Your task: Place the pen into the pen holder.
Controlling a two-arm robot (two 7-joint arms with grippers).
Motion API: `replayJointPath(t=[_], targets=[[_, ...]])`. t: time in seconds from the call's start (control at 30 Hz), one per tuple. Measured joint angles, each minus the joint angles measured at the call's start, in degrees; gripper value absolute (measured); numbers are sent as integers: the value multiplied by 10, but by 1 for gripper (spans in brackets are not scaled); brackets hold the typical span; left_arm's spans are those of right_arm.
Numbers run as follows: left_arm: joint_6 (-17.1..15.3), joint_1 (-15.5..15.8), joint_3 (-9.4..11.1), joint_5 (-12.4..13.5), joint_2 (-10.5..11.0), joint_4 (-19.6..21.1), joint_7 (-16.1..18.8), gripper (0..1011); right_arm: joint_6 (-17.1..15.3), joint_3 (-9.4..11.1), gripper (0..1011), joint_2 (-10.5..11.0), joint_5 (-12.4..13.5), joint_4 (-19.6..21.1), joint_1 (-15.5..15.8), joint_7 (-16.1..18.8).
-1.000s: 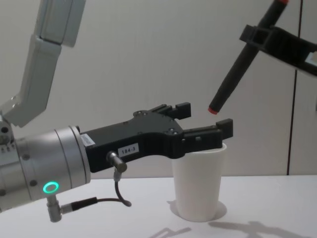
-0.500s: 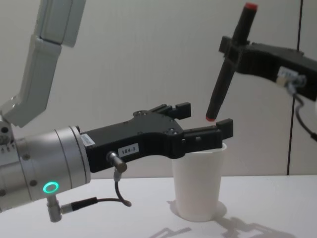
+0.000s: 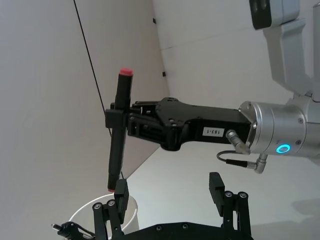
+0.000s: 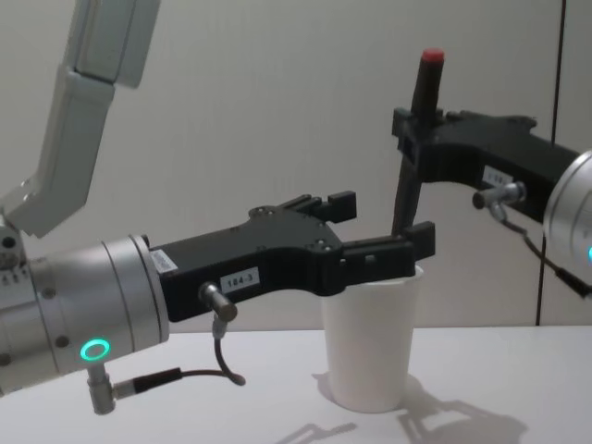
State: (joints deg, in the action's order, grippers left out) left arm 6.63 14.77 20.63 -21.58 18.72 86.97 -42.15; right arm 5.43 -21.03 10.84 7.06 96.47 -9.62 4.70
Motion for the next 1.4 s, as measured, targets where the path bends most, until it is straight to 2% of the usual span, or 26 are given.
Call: replayJointPath(t=[0.23,0.83,0.97,1.07,1.17,1.4], targets=[[0,0,0,0,0,0,0,1001,-4,-2,181,-11,-4,-25,-10,3],[0,0,0,0,0,0,1,1001,-38,-8,181,-39,26,-80,-27,8],[0,0,0,0,0,0,0,1001,-42,-11,265,-42,29,-86,-28,8],[0,0,0,0,0,0,0,1000,-45,-12,386,-45,32,-90,-30,7],[0,0,0,0,0,0,0,1001,-47,-12,441,-46,33,-92,-30,7],[0,0,0,0,0,0,0,1001,-50,-13,697,-48,35,-96,-31,6]])
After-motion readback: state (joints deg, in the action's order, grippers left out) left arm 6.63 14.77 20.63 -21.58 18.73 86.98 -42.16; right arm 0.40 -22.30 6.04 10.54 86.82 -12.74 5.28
